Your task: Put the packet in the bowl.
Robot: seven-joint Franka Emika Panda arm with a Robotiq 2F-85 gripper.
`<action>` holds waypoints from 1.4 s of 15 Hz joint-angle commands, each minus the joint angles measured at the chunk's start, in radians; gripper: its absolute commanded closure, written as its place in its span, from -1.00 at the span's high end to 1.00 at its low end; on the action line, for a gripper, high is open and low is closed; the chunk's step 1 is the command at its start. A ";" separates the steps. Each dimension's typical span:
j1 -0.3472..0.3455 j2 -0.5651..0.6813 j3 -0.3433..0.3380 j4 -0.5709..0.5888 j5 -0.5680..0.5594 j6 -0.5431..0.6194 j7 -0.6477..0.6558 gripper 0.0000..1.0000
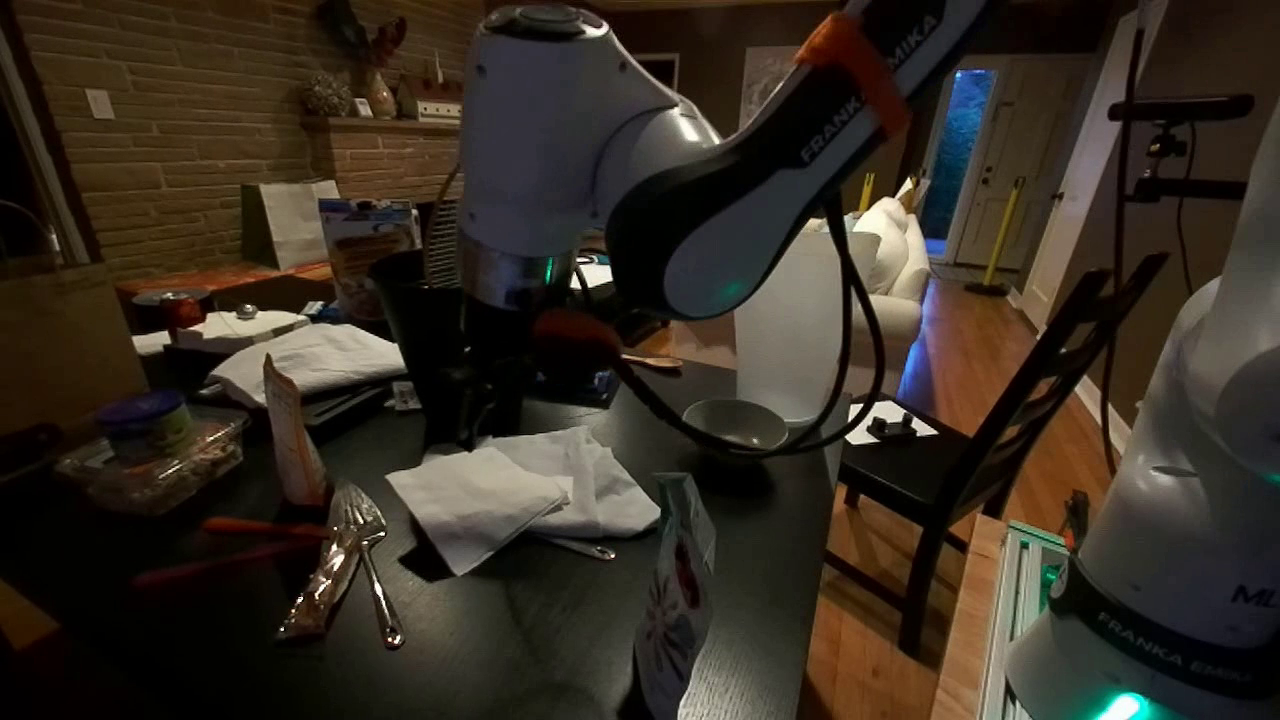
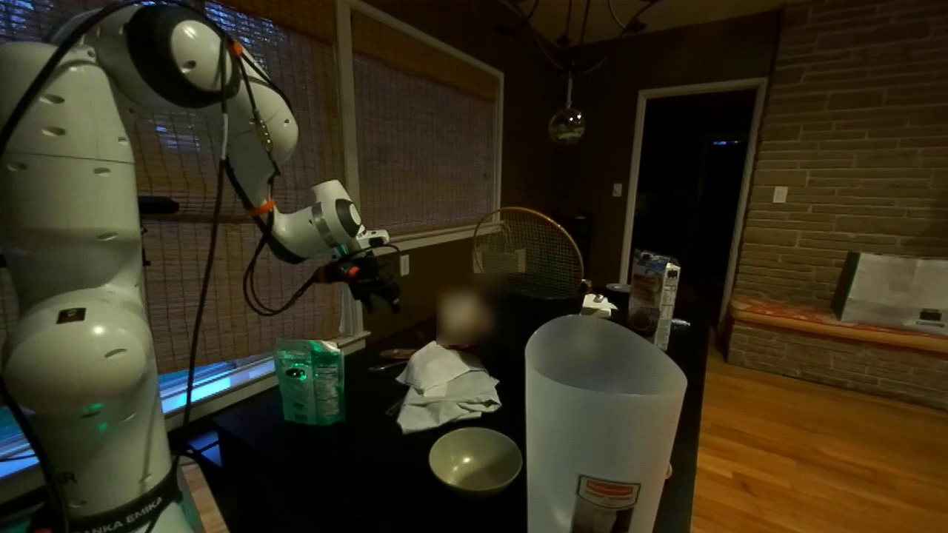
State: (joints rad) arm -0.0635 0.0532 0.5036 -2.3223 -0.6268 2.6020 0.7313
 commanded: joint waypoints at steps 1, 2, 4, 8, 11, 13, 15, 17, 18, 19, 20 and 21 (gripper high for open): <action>-0.001 0.011 0.000 0.008 -0.004 0.000 -0.006 1.00; -0.001 0.015 -0.001 0.013 -0.005 0.000 -0.011 1.00; -0.001 0.016 -0.001 0.017 -0.005 0.000 -0.015 1.00; 0.035 0.248 0.005 0.210 -0.117 -0.058 -0.173 1.00; 0.085 0.404 -0.007 0.350 -0.135 -0.109 -0.311 1.00; 0.246 0.492 -0.133 0.455 -0.057 -0.127 -0.456 1.00; 0.338 0.582 -0.175 0.562 -0.041 -0.159 -0.551 1.00; 0.379 0.640 -0.196 0.630 -0.011 -0.090 -0.671 1.00; 0.395 0.559 -0.238 0.523 0.005 -0.084 -0.587 1.00; 0.419 0.591 -0.243 0.562 0.014 -0.079 -0.621 1.00; 0.430 0.611 -0.245 0.588 0.017 -0.079 -0.639 1.00; 0.433 0.620 -0.245 0.603 0.018 -0.080 -0.650 1.00</action>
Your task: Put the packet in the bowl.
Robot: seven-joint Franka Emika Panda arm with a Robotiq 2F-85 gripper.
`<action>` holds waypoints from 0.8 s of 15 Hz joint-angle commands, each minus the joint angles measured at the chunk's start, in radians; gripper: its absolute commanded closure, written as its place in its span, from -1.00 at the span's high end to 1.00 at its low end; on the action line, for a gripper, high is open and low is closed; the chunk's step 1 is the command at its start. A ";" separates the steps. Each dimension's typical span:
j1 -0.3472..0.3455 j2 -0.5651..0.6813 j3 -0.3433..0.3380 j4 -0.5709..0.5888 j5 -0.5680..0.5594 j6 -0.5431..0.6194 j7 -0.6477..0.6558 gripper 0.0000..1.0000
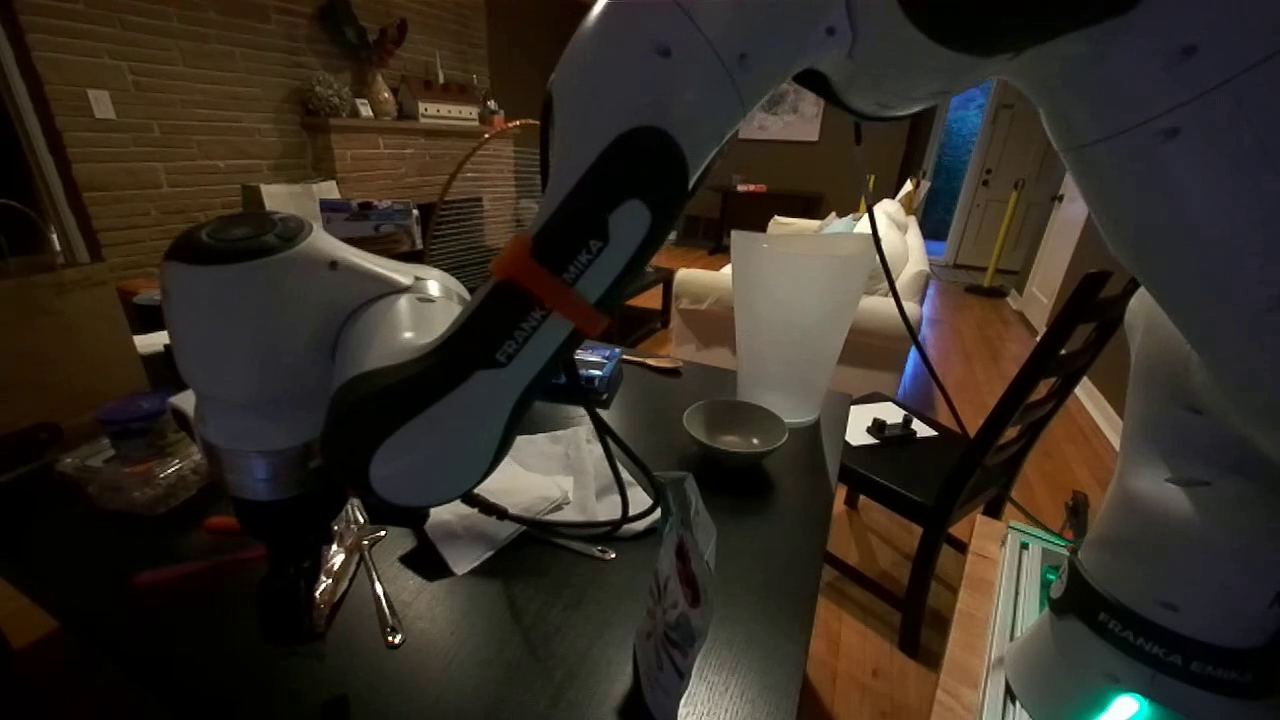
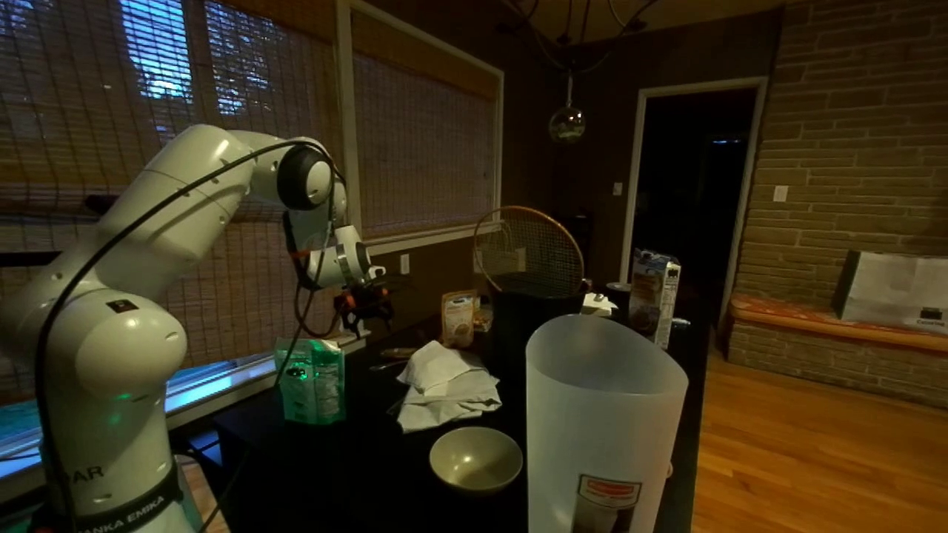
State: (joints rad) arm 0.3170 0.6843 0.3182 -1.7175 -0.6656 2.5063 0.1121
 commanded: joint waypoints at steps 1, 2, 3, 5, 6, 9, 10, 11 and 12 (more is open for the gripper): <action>0.102 0.003 -0.106 0.039 0.042 -0.050 0.025 1.00; 0.131 0.022 -0.131 0.067 0.037 -0.076 0.045 1.00; 0.157 0.044 -0.152 0.101 0.037 -0.116 0.054 1.00; 0.192 0.088 -0.171 0.159 0.045 -0.177 0.055 1.00; 0.210 0.109 -0.180 0.190 0.042 -0.204 0.060 1.00; 0.261 0.164 -0.212 0.273 0.022 -0.252 0.094 0.95; 0.269 0.180 -0.218 0.299 0.026 -0.268 0.095 0.90; 0.277 0.196 -0.226 0.320 0.030 -0.273 0.099 0.77; 0.282 0.216 -0.234 0.340 0.030 -0.270 0.105 0.60</action>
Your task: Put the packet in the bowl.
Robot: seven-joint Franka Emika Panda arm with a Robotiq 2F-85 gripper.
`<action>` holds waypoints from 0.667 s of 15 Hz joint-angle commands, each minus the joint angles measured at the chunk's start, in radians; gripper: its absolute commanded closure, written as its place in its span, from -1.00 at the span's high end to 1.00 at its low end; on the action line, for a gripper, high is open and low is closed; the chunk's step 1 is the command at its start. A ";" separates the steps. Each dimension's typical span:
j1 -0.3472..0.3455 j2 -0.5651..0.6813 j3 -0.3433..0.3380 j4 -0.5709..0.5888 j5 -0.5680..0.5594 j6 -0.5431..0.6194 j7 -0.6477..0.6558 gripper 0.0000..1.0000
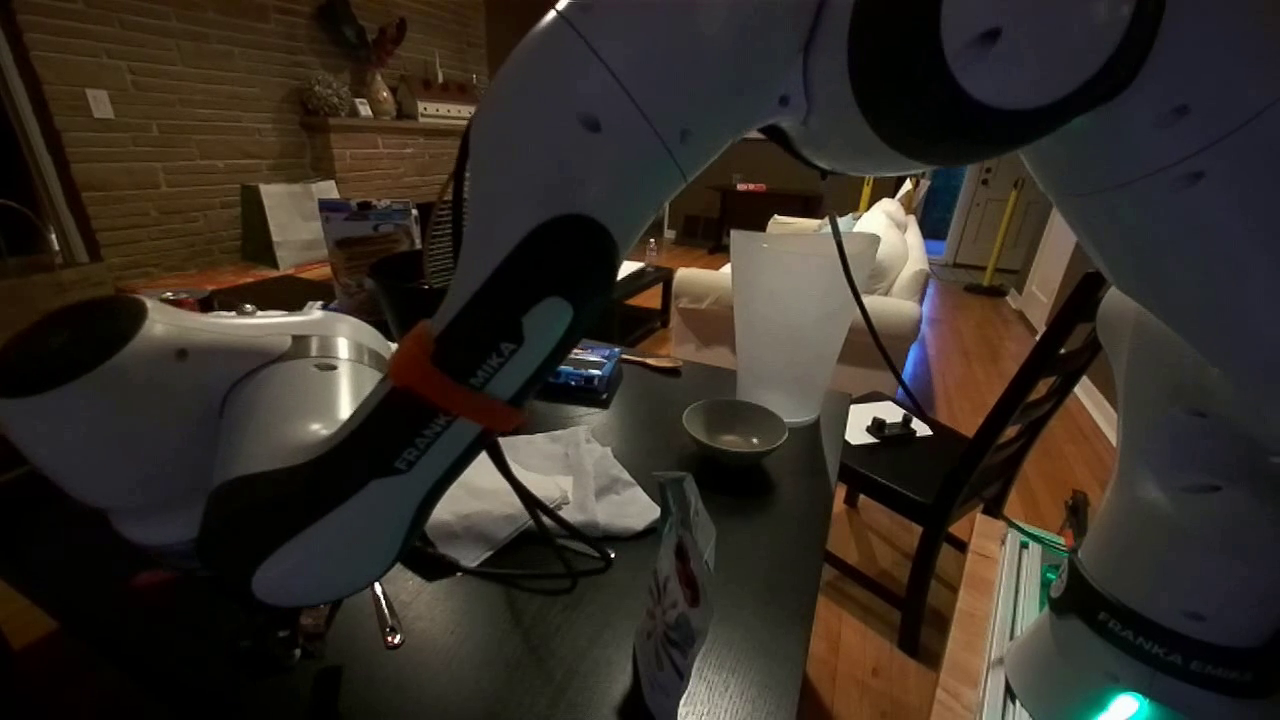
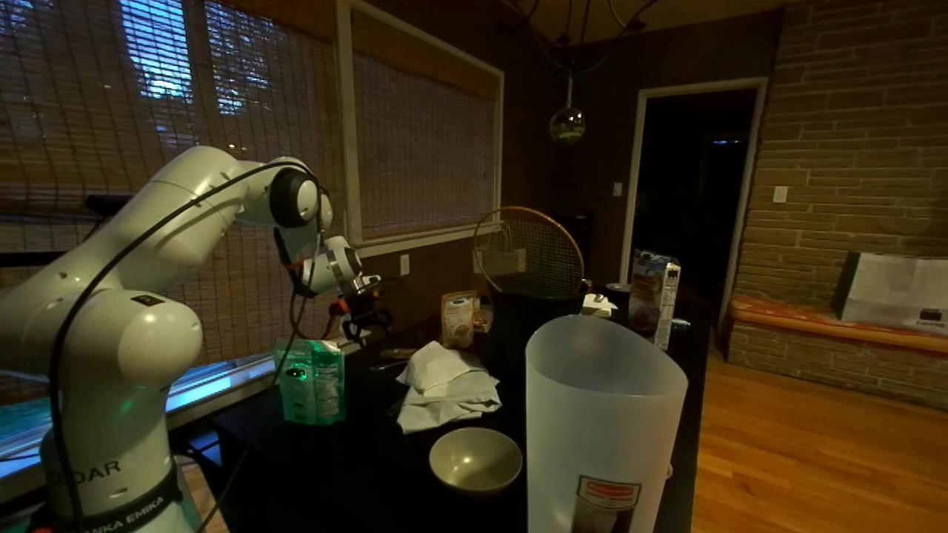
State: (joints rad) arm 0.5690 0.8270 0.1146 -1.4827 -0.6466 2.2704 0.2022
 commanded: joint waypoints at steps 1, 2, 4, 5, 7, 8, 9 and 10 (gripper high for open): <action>0.034 0.087 -0.036 0.124 0.014 -0.036 0.016 0.43; 0.037 0.106 -0.042 0.144 0.016 -0.034 0.016 0.32; 0.039 0.137 -0.048 0.181 0.024 -0.036 0.008 -0.08; 0.038 0.154 -0.047 0.197 0.029 -0.031 0.004 -0.19; 0.039 0.179 -0.045 0.226 0.039 -0.035 -0.006 -0.26; 0.040 0.188 -0.047 0.245 0.040 -0.036 -0.010 -0.26; 0.044 0.195 -0.047 0.257 0.041 -0.034 -0.010 -0.34; 0.048 0.200 -0.048 0.270 0.042 -0.037 -0.013 -0.49</action>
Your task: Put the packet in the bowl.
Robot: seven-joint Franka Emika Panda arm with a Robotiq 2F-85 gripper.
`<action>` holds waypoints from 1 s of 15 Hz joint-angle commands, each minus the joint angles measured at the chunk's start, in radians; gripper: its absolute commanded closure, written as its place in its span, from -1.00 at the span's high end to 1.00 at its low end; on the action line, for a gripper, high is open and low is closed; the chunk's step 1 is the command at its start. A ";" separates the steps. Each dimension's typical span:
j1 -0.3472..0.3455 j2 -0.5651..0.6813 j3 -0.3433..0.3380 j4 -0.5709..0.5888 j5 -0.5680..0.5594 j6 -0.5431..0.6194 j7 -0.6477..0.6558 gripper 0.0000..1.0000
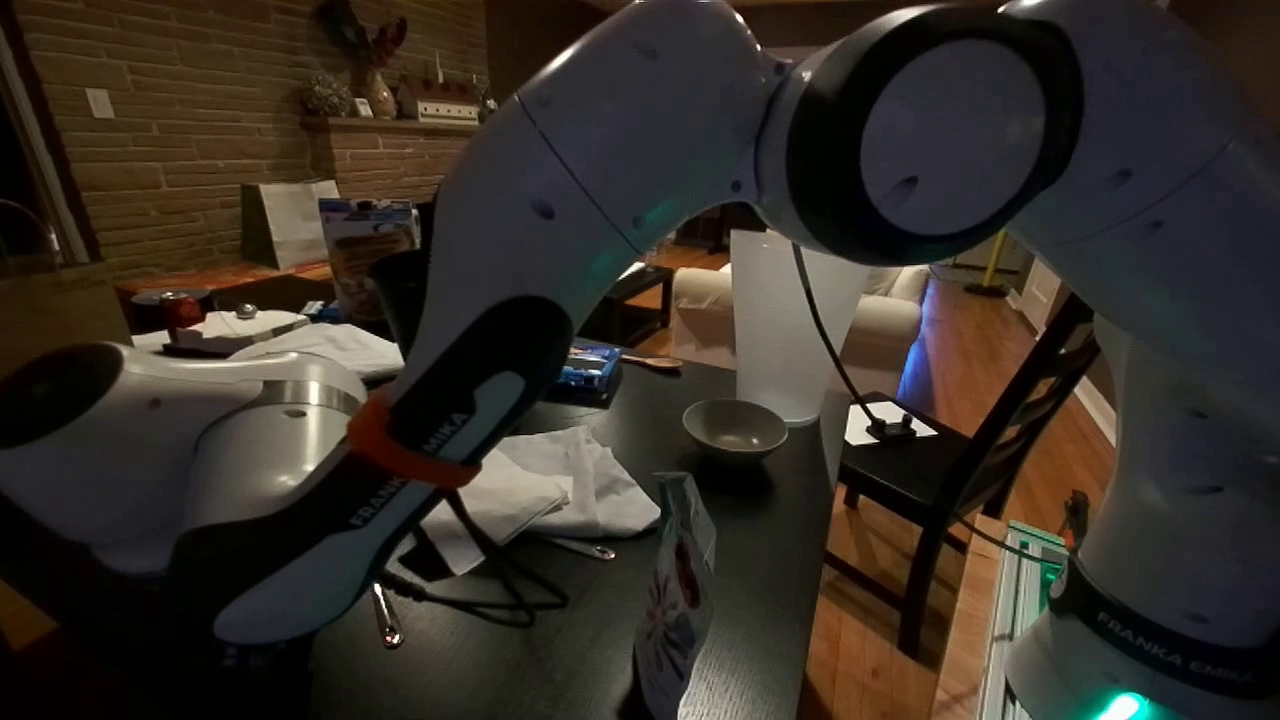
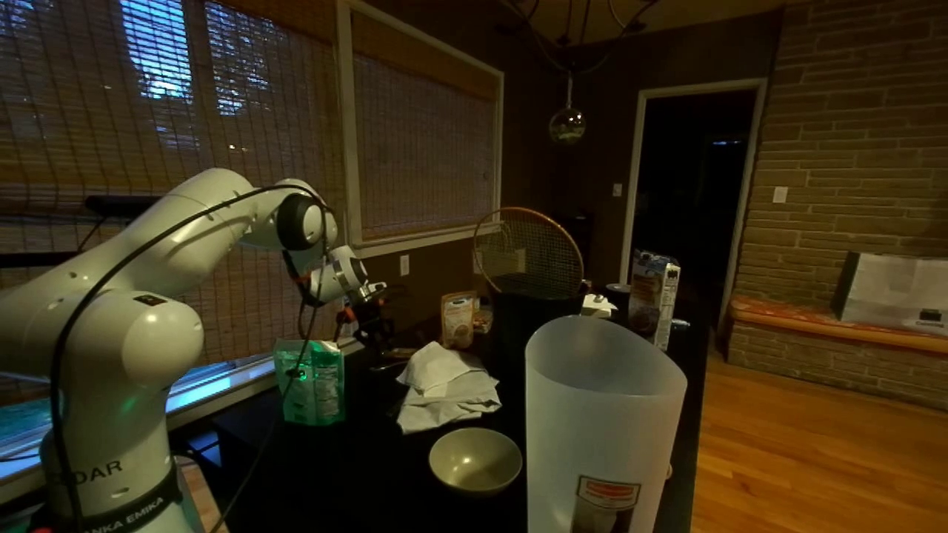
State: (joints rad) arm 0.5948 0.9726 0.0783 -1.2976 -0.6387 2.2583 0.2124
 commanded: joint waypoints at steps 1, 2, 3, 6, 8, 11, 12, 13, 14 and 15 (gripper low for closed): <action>0.026 0.059 -0.014 0.096 0.035 -0.029 -0.025 -0.75; 0.030 0.067 -0.015 0.110 0.035 -0.029 -0.025 -0.91; 0.035 0.065 -0.020 0.116 0.033 -0.035 -0.022 -0.62; 0.052 0.070 -0.032 0.129 0.029 -0.034 -0.010 -0.02; 0.058 0.082 -0.036 0.143 0.034 -0.038 -0.014 0.23; 0.065 0.100 -0.044 0.163 0.039 -0.041 -0.013 -0.04; 0.066 0.108 -0.046 0.172 0.042 -0.044 -0.015 -0.24; 0.068 0.113 -0.048 0.178 0.045 -0.047 -0.016 -0.25; 0.056 0.109 -0.028 0.172 0.027 -0.052 -0.004 -0.38; 0.057 0.112 -0.028 0.178 0.027 -0.055 -0.003 -0.52</action>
State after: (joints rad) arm 0.6476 1.0484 0.0515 -1.1753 -0.6218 2.2336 0.2111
